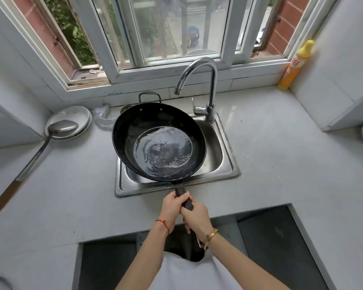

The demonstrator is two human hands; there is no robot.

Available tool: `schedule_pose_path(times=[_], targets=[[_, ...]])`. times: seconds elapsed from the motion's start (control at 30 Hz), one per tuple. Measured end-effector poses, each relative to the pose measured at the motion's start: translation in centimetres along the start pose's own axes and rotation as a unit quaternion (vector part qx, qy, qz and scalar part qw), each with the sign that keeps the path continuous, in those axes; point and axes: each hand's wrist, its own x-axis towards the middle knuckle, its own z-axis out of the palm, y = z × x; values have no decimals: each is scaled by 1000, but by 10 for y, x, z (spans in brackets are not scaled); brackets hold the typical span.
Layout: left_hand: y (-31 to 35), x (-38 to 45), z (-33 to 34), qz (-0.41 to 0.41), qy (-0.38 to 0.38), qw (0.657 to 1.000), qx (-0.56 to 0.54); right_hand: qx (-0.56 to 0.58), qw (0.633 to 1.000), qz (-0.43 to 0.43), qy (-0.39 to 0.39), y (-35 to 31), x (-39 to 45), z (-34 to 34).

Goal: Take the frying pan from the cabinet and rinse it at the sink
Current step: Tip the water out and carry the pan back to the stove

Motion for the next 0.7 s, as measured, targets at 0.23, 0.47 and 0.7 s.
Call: schedule_pose_path(times=[0.23, 0.47, 0.7], targets=[[1, -9, -8, 15, 61, 998, 26, 86, 990, 70, -83, 0, 0, 9], [9, -16, -5, 22, 84, 996, 29, 146, 978, 108, -107, -8, 0, 16], [18, -19, -8, -5, 90, 996, 11, 181, 961, 111, -179, -15, 1, 13]])
